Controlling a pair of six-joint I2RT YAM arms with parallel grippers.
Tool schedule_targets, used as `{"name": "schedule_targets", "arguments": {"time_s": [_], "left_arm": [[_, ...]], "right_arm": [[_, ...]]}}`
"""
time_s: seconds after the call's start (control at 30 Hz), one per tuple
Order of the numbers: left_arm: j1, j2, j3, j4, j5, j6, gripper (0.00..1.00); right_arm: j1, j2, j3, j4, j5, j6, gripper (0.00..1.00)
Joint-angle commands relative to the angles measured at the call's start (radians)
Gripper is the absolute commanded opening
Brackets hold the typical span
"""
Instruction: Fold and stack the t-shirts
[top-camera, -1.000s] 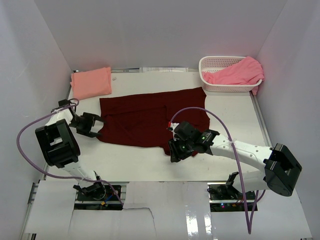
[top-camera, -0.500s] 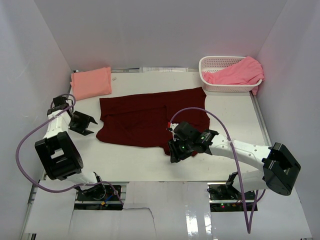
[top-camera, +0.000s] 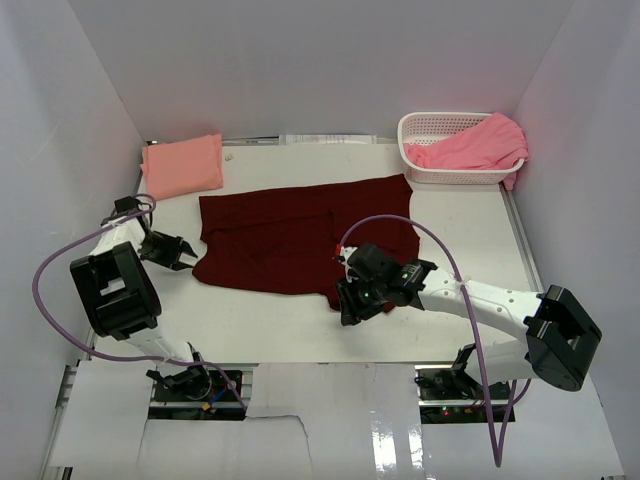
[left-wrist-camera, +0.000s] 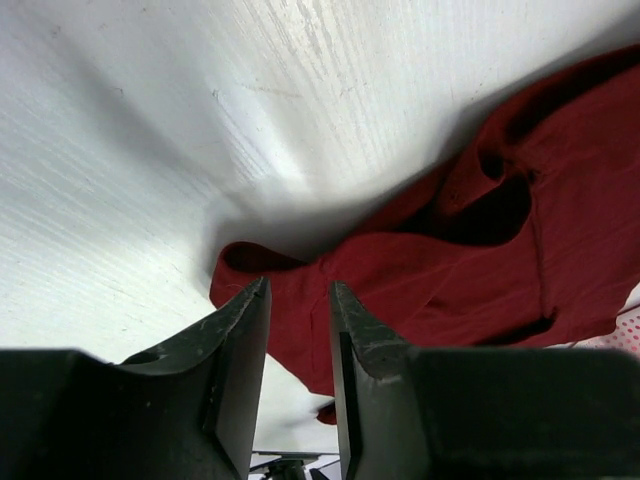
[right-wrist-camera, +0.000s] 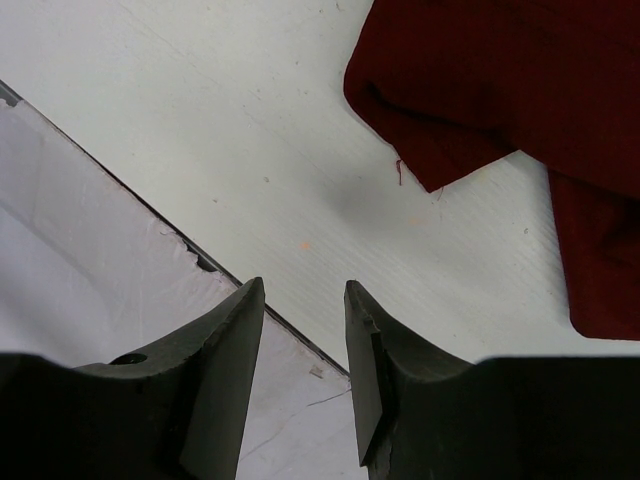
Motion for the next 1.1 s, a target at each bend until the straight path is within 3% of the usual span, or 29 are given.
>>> {"name": "schedule_targets", "arguments": {"time_s": [0.0,0.2,0.73,1.07], "left_arm": [[-0.011,0.003,0.032,0.022,-0.008,-0.005,0.41],[-0.035,0.029,0.056,0.022,-0.011,-0.01,0.48],[-0.101,0.112,0.072,0.034,-0.046,-0.05,0.47],[-0.103,0.101,0.05,0.042,-0.066,-0.057,0.37]], "right_arm": [[0.005,-0.014,-0.012,0.021,0.006,0.008,0.44],[0.005,-0.017,-0.012,0.021,0.006,0.008,0.44],[0.005,-0.041,-0.016,0.01,0.016,0.01,0.44],[0.005,-0.047,-0.027,0.013,0.016,0.011,0.44]]}}
